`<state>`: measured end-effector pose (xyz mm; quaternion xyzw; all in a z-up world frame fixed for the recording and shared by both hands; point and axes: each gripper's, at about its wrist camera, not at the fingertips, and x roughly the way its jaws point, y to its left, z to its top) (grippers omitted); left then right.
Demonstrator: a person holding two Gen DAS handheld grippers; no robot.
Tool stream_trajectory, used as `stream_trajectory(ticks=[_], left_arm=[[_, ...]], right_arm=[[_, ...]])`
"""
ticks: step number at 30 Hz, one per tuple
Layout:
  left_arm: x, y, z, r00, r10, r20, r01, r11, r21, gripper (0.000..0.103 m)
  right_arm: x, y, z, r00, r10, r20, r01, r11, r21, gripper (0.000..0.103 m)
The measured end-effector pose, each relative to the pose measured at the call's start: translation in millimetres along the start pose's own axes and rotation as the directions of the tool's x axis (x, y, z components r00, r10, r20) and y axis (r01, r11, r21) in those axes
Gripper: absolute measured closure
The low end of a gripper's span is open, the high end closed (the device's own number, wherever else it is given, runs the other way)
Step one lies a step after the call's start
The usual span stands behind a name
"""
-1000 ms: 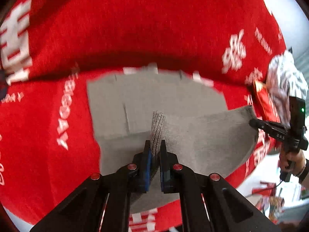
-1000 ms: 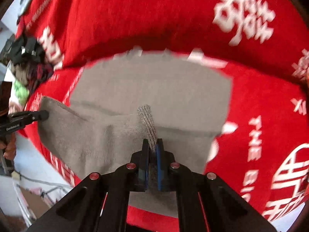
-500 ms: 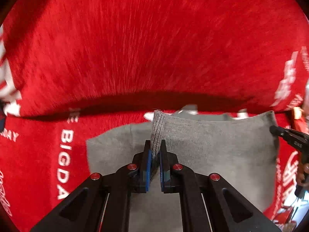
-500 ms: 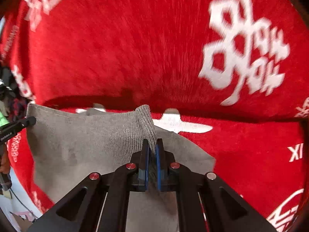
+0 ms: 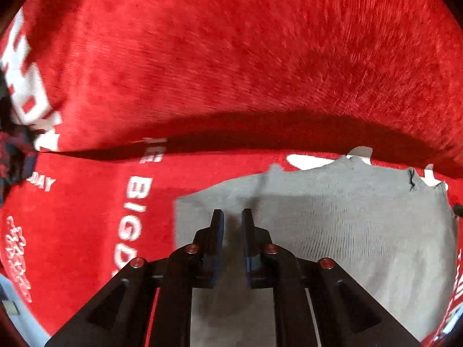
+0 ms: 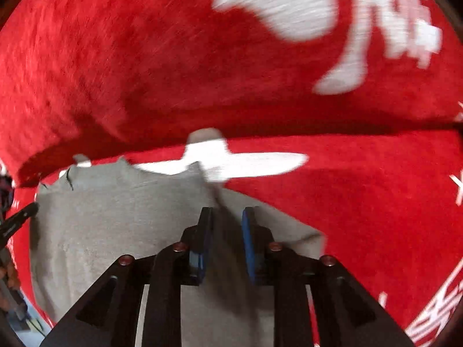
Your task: Fold small clothes
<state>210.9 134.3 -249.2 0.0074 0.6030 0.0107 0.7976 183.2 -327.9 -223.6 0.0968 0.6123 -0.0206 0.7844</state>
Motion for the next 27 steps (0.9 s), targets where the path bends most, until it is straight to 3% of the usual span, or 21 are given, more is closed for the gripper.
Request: stream_trajectory(ticks=[5,9,13,15,18,21,27], left_arm=[[-36,9,-26,0.989,-0.144,-0.029,0.143,0.989,-0.036,0.089],[-39,-7,-63,0.975,-0.208,-0.077,0.206,0.978,-0.032,0.089],[-18,-14,-99,0.97,-0.19,-0.153,0.178,0.98,-0.089,0.089],[-26,-8,-110,0.973,-0.205,-0.102,0.194,0.975,-0.108,0.089],[-35,4,-119,0.975,-0.18,-0.129,0.166,0.979,-0.115,0.089],[-35,22,-130,0.972,-0.14,-0.189,0.117,0.985,-0.126,0.089],[-54,39,-151,0.972,-0.11,-0.206,0.081,0.986,-0.144,0.089]], right_arm=[[-31,-7,-20,0.996,0.092,-0.009,-0.092,0.996,0.006,0.081],[-45,4,-56,0.988,0.153,-0.028,-0.154,0.988,-0.026,0.081],[-27,18,-93,0.986,0.135,-0.1,-0.14,0.989,-0.049,0.081],[-21,17,-106,0.988,0.126,-0.093,-0.133,0.989,-0.067,0.083],[-24,17,-113,0.991,0.094,-0.09,-0.105,0.987,-0.121,0.084],[-26,2,-119,0.987,0.097,-0.126,-0.108,0.991,-0.084,0.084],[-40,-9,-123,0.981,0.135,-0.142,-0.138,0.99,-0.008,0.081]])
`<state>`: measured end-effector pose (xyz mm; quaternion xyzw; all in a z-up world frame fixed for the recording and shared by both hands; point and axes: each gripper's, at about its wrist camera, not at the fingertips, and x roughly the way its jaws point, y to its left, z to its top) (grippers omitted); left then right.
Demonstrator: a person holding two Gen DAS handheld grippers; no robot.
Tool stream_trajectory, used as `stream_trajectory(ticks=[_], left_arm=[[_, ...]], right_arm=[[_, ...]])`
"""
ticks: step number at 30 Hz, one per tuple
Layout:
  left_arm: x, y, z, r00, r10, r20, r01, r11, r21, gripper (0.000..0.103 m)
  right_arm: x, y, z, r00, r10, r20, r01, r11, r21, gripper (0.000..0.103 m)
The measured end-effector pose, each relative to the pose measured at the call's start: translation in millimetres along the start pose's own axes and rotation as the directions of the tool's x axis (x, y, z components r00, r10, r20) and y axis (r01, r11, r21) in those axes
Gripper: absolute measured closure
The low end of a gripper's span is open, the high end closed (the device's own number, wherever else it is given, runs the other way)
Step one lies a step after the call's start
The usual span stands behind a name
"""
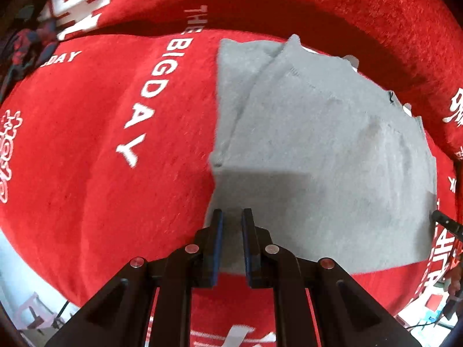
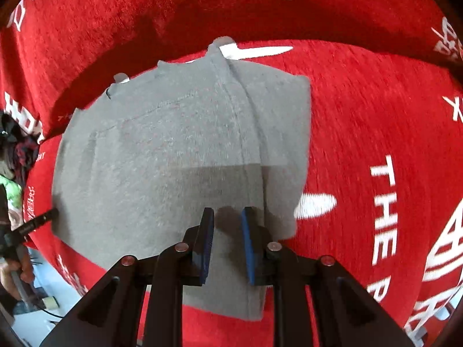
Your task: Fold small clothes
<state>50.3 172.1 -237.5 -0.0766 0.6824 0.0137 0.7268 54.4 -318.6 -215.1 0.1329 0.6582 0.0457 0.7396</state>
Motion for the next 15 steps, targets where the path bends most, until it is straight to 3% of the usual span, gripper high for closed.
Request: stream_trajectory(ticks=[5,8,10,11,12,13,15], left_arm=[[-14,12,-9,1.0,0.009,0.007,-0.008,0.999,-0.034,0.089],[-18,19,-11,1.0,0.003,0.006,-0.003,1.0,-0.029,0.089],[-21,22,-12,1.0,-0.015,0.013,0.015,1.0,-0.012,0.089],[-22,24,-12,1.0,-0.025,0.014,0.025,1.0,-0.005,0.069],[-22,26,-12,0.999,-0.032,0.009,0.032,0.999,0.0,0.009],[-23,29,-12,1.0,-0.025,0.007,0.025,1.0,-0.003,0.002],[-24,31,-12,0.999,-0.043,0.023,0.042,0.999,0.022,0.002]], right_arm=[[-7,14,-11,1.0,0.031,0.007,-0.031,0.999,0.04,0.08],[-10,39,-21,0.993,0.114,0.014,-0.115,0.993,0.039,0.08],[-5,61,-28,0.986,0.169,0.003,-0.169,0.985,0.035,0.074],[-1,75,-34,0.977,0.211,-0.009,-0.211,0.977,0.043,0.068],[3,90,-42,0.968,0.252,-0.018,-0.25,0.966,0.058,0.065],[7,98,-46,0.962,0.273,-0.023,-0.271,0.96,0.066,0.062],[22,122,-62,0.945,0.324,-0.048,-0.318,0.943,0.101,0.06]])
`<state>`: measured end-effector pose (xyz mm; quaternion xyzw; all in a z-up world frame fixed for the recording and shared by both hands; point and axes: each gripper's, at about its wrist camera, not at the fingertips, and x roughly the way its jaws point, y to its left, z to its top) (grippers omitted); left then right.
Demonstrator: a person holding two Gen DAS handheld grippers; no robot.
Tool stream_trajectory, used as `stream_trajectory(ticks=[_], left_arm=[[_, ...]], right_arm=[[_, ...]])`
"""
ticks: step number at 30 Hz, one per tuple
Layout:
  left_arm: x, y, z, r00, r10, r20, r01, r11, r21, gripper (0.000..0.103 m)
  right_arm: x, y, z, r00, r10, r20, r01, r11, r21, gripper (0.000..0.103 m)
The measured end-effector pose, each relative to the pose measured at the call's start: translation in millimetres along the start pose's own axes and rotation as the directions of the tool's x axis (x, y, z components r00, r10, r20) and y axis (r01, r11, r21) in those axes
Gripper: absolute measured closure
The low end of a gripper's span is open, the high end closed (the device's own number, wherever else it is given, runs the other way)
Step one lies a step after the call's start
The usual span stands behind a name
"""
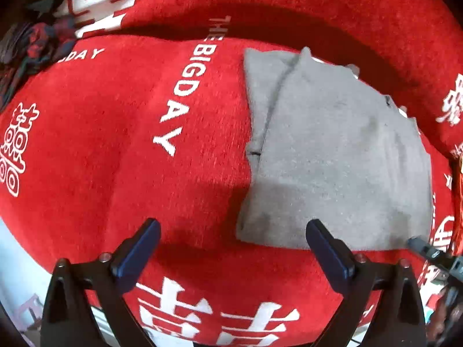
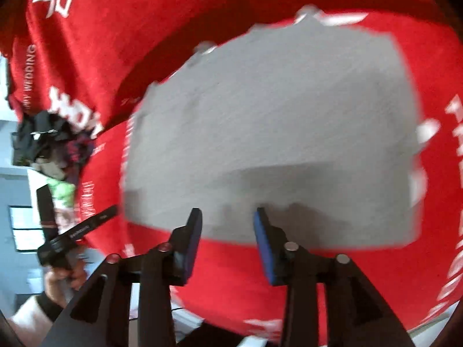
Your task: Fold small clothes
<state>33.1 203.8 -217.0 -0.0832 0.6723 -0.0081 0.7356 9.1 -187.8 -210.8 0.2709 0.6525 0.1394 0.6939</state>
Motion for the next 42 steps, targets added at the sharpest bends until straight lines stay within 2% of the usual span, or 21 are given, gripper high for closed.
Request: stream_trajectory(ticks=[4,7,10,12,13,14,16,17,18,19,21,24,25,27,30,31,34,36,38,40,42], left_arm=[[2,6,6,0.998,-0.05,-0.022,0.051,0.998,0.027,0.002],[8,6,11,0.989,-0.136,-0.06,0.14,0.988,0.069,0.008],[23,3,16,0.974,-0.2,-0.11,0.21,0.974,0.088,0.029],[37,3,18,0.956,-0.246,-0.159,0.258,0.964,0.065,0.065],[43,2,18,0.948,-0.26,-0.183,0.273,0.961,0.05,0.069],[45,2,19,0.946,-0.272,-0.174,0.285,0.957,0.05,0.069],[43,0,18,0.942,-0.293,-0.162,0.307,0.949,0.066,0.092],[43,-1,18,0.942,-0.291,-0.168,0.307,0.949,0.076,0.096],[39,-1,18,0.943,-0.291,-0.164,0.308,0.947,0.087,0.096],[36,-2,18,0.943,-0.293,-0.159,0.31,0.946,0.096,0.096],[27,-2,16,0.949,-0.282,-0.14,0.301,0.944,0.139,0.096],[32,1,8,0.959,-0.241,-0.151,0.266,0.948,0.176,0.096],[41,4,1,0.961,-0.215,-0.174,0.246,0.953,0.176,0.096],[41,7,-6,0.964,-0.216,-0.153,0.244,0.951,0.189,0.096],[32,5,-7,0.977,-0.165,-0.135,0.191,0.958,0.213,0.095],[26,6,-6,0.978,-0.163,-0.128,0.188,0.958,0.217,0.095],[5,9,4,0.982,-0.169,-0.081,0.183,0.959,0.217,0.095],[-6,7,16,0.984,-0.173,-0.044,0.178,0.96,0.215,0.095],[-13,2,37,0.983,-0.181,-0.001,0.177,0.96,0.217,0.095],[-12,-7,59,0.983,-0.179,0.037,0.167,0.959,0.227,0.095],[-3,-25,82,0.984,-0.169,0.064,0.15,0.962,0.228,0.095]], right_arm=[[50,20,-34,0.993,0.102,-0.064,-0.094,0.988,0.122,0.06],[77,19,-55,0.982,0.183,-0.042,-0.164,0.945,0.283,0.06],[87,10,-63,0.973,0.224,0.045,-0.222,0.881,0.418,0.051],[94,3,-64,0.962,0.245,0.123,-0.274,0.823,0.498,0.05],[95,2,-64,0.956,0.255,0.143,-0.292,0.807,0.514,0.05],[96,1,-62,0.948,0.268,0.174,-0.32,0.784,0.533,0.05],[96,1,-53,0.938,0.271,0.214,-0.345,0.76,0.55,0.05],[96,1,-48,0.936,0.269,0.225,-0.35,0.752,0.558,0.054],[96,2,-44,0.939,0.258,0.229,-0.344,0.748,0.567,0.066],[96,3,-37,0.945,0.243,0.22,-0.327,0.753,0.571,0.096],[89,14,-27,0.957,0.211,0.2,-0.286,0.798,0.53,0.096],[81,34,-29,0.984,0.134,0.119,-0.171,0.901,0.399,0.096],[84,33,-33,0.988,0.118,0.098,-0.147,0.909,0.39,0.096],[93,24,-40,0.993,0.096,0.068,-0.115,0.9,0.42,0.096],[95,22,-42,0.991,0.122,0.062,-0.137,0.889,0.436,0.095],[93,25,-41,0.992,0.118,0.036,-0.122,0.898,0.423,0.091],[78,30,-37,0.995,0.087,-0.039,-0.068,0.935,0.348,0.091],[52,34,-33,0.997,0.08,-0.01,-0.074,0.959,0.272,0.091],[19,34,-22,0.997,0.035,0.065,-0.048,0.979,0.199,0.091],[-5,27,-6,0.99,-0.055,0.127,0.033,0.985,0.167,0.091],[-21,8,23,0.971,-0.172,0.163,0.138,0.97,0.2,0.091]])
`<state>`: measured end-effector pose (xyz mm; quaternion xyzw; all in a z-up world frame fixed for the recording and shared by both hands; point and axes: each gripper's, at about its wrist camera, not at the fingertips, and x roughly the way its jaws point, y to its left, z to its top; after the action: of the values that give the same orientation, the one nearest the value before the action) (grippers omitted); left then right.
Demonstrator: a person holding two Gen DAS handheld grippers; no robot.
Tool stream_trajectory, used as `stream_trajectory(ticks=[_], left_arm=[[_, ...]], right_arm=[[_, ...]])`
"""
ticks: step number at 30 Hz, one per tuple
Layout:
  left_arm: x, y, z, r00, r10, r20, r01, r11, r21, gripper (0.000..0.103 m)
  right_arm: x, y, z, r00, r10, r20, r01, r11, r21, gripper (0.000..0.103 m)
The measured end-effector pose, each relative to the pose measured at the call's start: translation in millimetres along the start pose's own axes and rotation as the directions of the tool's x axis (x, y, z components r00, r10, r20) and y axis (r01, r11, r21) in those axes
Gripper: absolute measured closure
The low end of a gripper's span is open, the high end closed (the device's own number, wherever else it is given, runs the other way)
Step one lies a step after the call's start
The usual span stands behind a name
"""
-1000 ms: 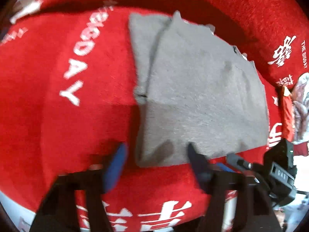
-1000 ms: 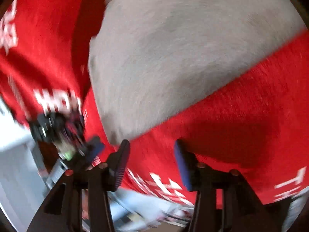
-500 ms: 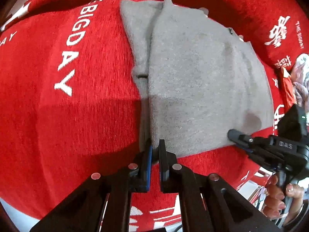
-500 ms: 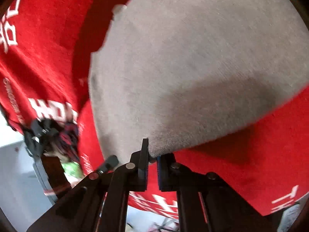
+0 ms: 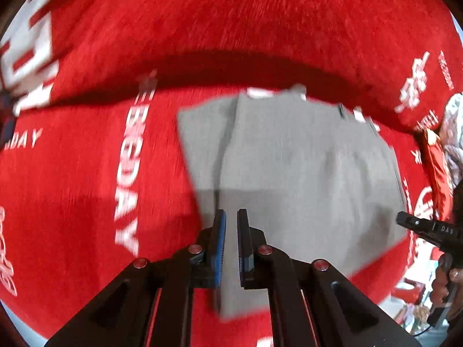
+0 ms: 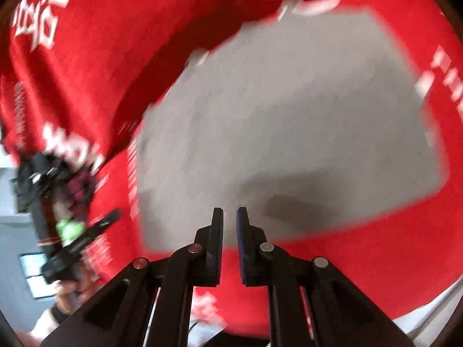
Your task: Fold small clothes
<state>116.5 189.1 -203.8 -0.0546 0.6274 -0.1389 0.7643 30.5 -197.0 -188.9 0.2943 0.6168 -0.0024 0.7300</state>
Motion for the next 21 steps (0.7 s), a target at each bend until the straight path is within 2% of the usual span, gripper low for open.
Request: stream_trajectory(ticks=[2,5,9,10,11,12,14,15,16,17,18,19,20,21], left_arm=[[17,-9,25,1.0,0.012,0.019,-0.011,0.999,-0.031,0.095],[35,-17,43,0.999,0.035,0.024,-0.033,0.998,-0.05,0.095],[71,-19,46,0.991,0.131,-0.033,-0.132,0.991,-0.019,0.095],[78,-15,44,0.991,0.125,-0.048,-0.126,0.991,-0.032,0.095],[77,-12,42,0.993,0.113,-0.03,-0.115,0.992,-0.046,0.095],[75,-9,42,0.994,0.107,-0.028,-0.109,0.992,-0.057,0.095],[75,-9,42,0.993,0.114,-0.035,-0.115,0.992,-0.042,0.095],[76,-10,43,0.992,0.122,-0.037,-0.123,0.992,-0.032,0.095],[77,-12,43,0.99,0.134,-0.04,-0.135,0.991,-0.022,0.095],[77,-14,45,0.988,0.15,-0.042,-0.15,0.989,-0.015,0.095],[77,-18,45,0.986,0.159,-0.044,-0.16,0.987,-0.014,0.095],[77,-20,45,0.985,0.168,-0.045,-0.169,0.986,-0.015,0.095],[77,-20,46,0.983,0.176,-0.044,-0.177,0.984,-0.019,0.095],[77,-20,46,0.983,0.177,-0.043,-0.178,0.984,-0.021,0.095]], right_arm=[[-1,-15,26,0.998,-0.039,0.042,0.038,0.999,0.026,0.091],[1,-26,61,0.989,-0.112,0.092,0.111,0.994,0.017,0.091],[7,-47,87,0.973,-0.195,0.126,0.196,0.981,0.007,0.091],[4,-59,92,0.97,-0.21,0.12,0.211,0.977,0.007,0.091],[9,-69,95,0.965,-0.241,0.099,0.241,0.97,0.012,0.091],[7,-80,97,0.967,-0.24,0.088,0.239,0.971,0.024,0.091],[-7,-83,96,0.971,-0.197,0.133,0.195,0.98,0.025,0.09],[-15,-82,94,0.965,-0.207,0.16,0.208,0.978,0.008,0.084],[-23,-85,92,0.957,-0.222,0.184,0.228,0.974,-0.009,0.067],[-27,-88,92,0.956,-0.226,0.187,0.233,0.972,-0.017,0.057],[-26,-91,92,0.963,-0.21,0.167,0.217,0.976,-0.022,0.057],[-22,-95,93,0.973,-0.192,0.129,0.198,0.98,-0.03,0.062],[-15,-97,91,0.974,-0.208,0.088,0.212,0.976,-0.049,0.073],[-6,-98,89,0.962,-0.267,0.059,0.271,0.96,-0.076,0.078]])
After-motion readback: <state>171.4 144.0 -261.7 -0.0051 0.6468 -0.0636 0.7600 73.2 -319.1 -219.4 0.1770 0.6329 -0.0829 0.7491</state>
